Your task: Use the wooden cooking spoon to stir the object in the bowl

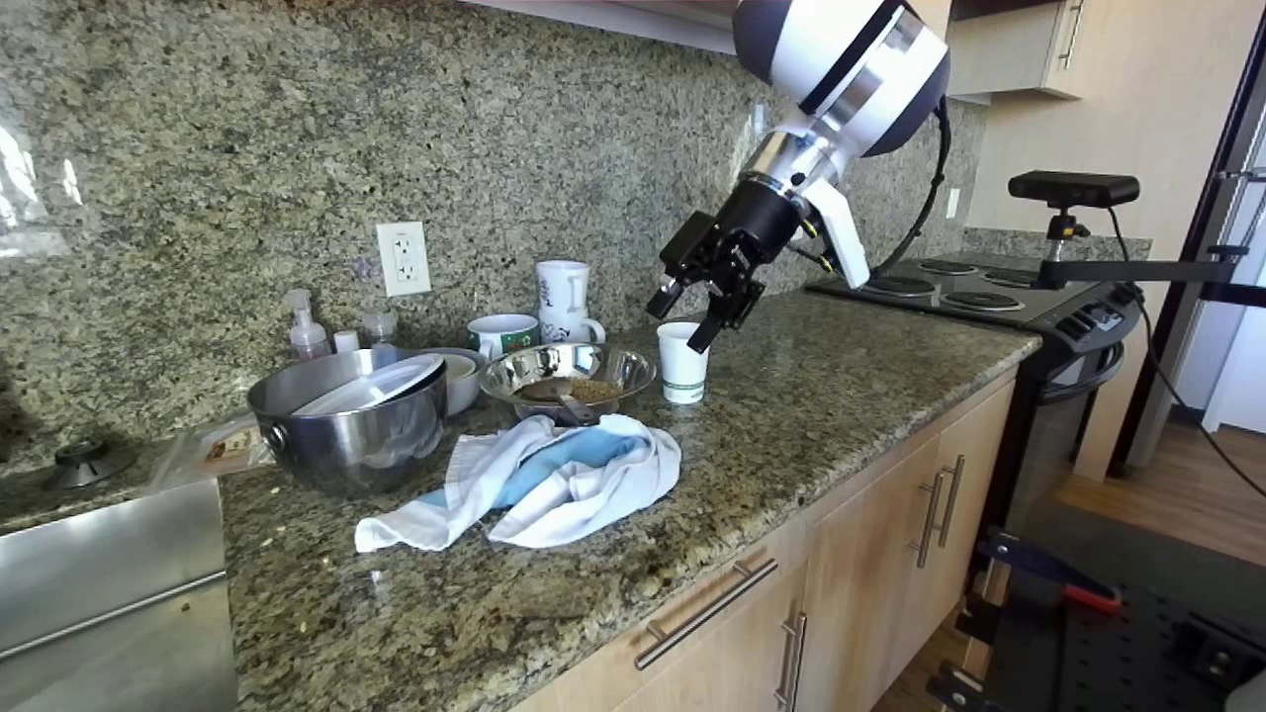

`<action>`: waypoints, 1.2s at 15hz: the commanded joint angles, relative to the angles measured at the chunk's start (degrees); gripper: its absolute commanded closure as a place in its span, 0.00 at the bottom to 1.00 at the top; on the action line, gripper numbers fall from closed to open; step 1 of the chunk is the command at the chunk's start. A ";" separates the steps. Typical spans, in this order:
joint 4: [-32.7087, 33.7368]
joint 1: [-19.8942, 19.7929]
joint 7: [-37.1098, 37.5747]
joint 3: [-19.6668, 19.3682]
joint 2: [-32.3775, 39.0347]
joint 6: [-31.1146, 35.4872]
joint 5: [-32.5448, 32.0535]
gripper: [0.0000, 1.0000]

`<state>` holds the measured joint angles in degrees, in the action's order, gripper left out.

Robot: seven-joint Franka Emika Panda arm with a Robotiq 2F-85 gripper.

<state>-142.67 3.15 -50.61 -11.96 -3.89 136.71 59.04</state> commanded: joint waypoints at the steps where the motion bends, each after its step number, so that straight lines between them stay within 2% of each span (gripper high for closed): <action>1: 2.26 -2.61 -4.37 3.03 4.18 0.49 8.30 0.00; 11: 8.81 -4.84 -13.65 6.90 16.10 -0.52 26.68 0.00; 18: 12.01 -4.52 -14.85 7.29 20.63 -1.14 31.20 0.00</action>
<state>-132.27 -0.33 -63.93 -5.54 15.17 136.66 88.23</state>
